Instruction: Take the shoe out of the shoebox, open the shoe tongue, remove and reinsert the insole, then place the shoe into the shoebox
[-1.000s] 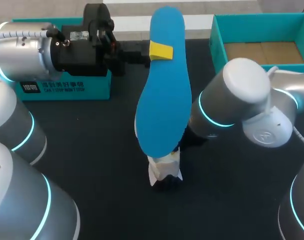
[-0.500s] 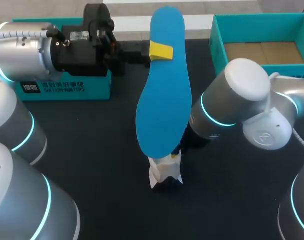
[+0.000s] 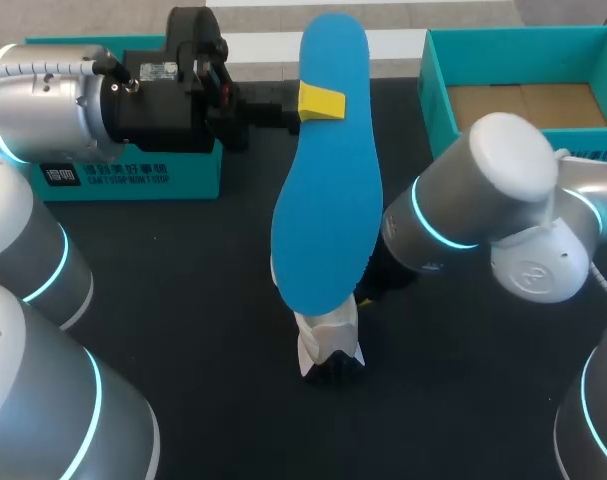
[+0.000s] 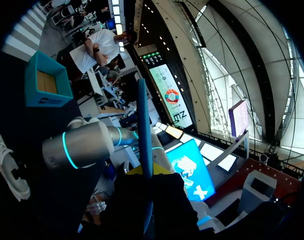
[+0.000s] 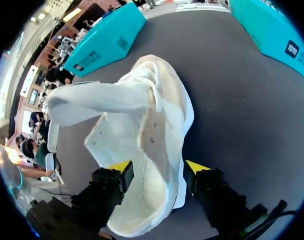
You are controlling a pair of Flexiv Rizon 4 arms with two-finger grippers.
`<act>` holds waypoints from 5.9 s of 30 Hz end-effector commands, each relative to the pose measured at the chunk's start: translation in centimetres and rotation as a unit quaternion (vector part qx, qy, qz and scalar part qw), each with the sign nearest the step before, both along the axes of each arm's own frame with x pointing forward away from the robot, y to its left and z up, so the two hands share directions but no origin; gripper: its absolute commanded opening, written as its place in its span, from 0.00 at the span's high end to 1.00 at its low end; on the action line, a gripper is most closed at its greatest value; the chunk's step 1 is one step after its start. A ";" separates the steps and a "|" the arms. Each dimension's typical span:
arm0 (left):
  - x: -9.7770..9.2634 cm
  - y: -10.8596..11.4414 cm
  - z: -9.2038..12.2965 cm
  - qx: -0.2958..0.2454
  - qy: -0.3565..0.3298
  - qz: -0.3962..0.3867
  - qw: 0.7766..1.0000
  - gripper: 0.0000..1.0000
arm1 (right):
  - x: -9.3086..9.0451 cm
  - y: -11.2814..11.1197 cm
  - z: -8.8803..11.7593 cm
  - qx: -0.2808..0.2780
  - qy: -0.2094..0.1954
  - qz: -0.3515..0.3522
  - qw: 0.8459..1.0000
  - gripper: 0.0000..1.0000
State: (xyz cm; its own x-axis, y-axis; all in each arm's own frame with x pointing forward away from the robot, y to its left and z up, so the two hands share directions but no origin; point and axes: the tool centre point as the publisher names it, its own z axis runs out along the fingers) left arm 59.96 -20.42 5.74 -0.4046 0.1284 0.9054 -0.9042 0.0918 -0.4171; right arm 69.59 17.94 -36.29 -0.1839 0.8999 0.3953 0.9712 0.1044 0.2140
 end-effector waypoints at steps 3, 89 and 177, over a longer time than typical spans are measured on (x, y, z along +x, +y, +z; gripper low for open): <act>-0.1 -0.1 -0.1 0.000 0.000 0.001 1.000 1.00 | -0.5 -2.8 4.0 0.015 0.002 0.013 1.000 0.00; 0.8 3.6 -7.4 -0.160 -0.692 0.130 0.692 1.00 | 1.4 -5.0 23.9 0.417 0.046 0.036 0.907 0.00; 5.8 7.1 -17.0 -0.148 -0.958 0.069 0.236 1.00 | 1.5 -4.4 23.9 0.419 0.048 0.050 0.905 0.00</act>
State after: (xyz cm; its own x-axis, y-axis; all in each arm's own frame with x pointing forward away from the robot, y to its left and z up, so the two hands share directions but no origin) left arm 64.85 -12.69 -10.74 -0.0598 -0.0569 -0.9966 0.9877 -0.1479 -0.0508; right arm 70.61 12.88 -12.21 -0.1708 0.2633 0.9495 0.9850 0.0197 0.1717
